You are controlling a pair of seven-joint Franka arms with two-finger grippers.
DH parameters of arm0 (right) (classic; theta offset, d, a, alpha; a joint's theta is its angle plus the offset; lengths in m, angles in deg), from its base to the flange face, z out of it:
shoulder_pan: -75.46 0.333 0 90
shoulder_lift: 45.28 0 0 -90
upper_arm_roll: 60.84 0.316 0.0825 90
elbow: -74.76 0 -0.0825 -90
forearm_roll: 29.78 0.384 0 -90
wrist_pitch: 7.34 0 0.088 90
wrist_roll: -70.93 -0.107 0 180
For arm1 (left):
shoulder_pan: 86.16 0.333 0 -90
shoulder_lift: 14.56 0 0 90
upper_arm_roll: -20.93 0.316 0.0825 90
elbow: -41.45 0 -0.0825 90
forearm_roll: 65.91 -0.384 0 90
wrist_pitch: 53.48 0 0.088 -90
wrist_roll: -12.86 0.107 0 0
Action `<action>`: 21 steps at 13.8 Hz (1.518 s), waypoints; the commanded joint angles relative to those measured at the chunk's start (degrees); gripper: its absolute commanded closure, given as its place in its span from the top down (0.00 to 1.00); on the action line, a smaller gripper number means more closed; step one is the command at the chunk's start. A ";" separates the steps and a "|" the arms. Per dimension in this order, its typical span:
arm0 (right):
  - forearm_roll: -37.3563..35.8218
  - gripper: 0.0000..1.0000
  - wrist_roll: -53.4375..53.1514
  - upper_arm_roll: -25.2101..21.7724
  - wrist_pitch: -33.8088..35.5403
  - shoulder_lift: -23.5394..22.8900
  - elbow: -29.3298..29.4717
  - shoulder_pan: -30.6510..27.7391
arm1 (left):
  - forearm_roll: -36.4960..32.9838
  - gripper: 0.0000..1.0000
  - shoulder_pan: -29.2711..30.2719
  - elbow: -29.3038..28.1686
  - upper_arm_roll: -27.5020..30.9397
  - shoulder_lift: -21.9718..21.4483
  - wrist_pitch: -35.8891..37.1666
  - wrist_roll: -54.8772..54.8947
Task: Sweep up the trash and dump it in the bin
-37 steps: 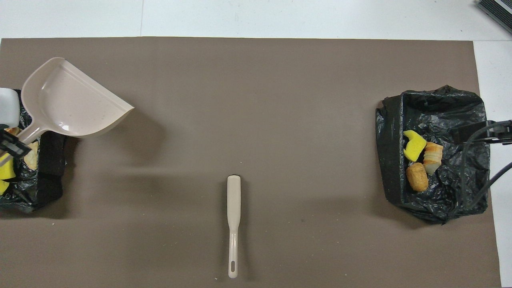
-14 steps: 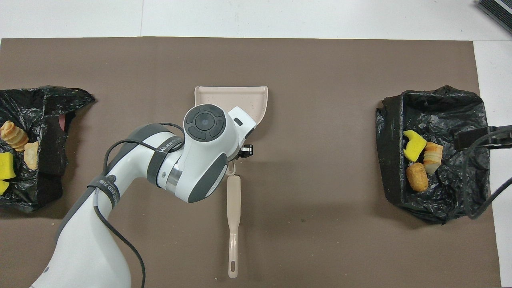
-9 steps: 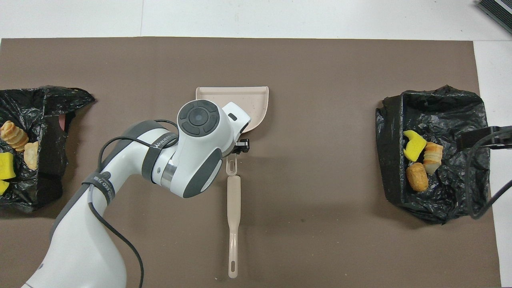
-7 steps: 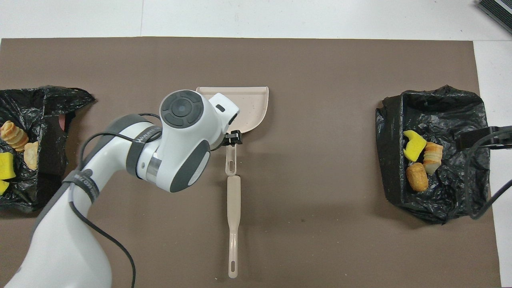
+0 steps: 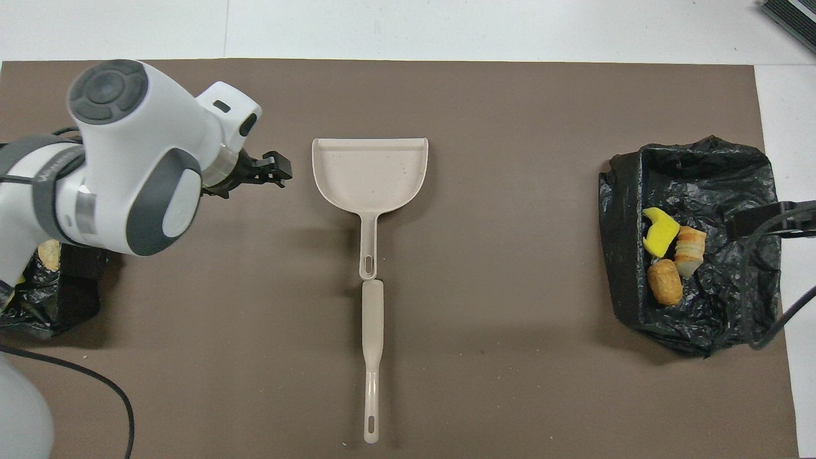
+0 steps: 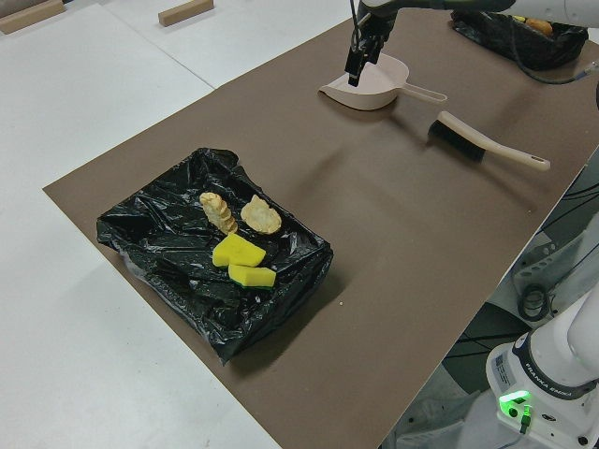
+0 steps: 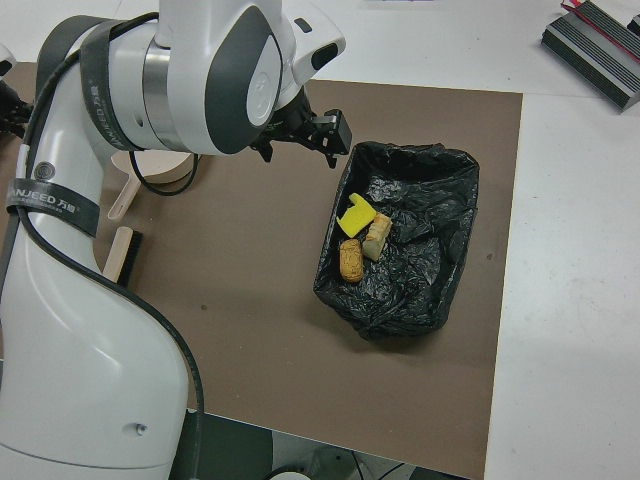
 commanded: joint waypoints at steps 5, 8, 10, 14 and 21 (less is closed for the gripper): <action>0.28 1.00 1.78 0.19 0.41 0.99 -1.03 -0.54 | 1.17 1.00 12.87 0.77 -0.24 -6.21 5.81 16.11; 0.28 1.00 1.87 0.19 0.41 0.99 -1.03 -0.54 | 1.00 1.00 14.46 -0.11 0.11 -9.82 8.62 17.11; 0.28 1.00 1.87 0.19 0.49 0.99 -1.03 -0.62 | 0.29 1.00 14.11 -0.28 0.11 -11.32 10.83 20.95; 0.28 1.00 1.87 0.02 0.41 1.08 -1.38 -0.62 | -1.64 1.00 13.76 0.68 0.02 -12.03 12.85 20.89; 0.37 1.00 1.87 0.02 0.50 1.08 -1.39 -0.62 | -1.20 1.00 14.03 2.00 1.25 -12.55 13.55 20.71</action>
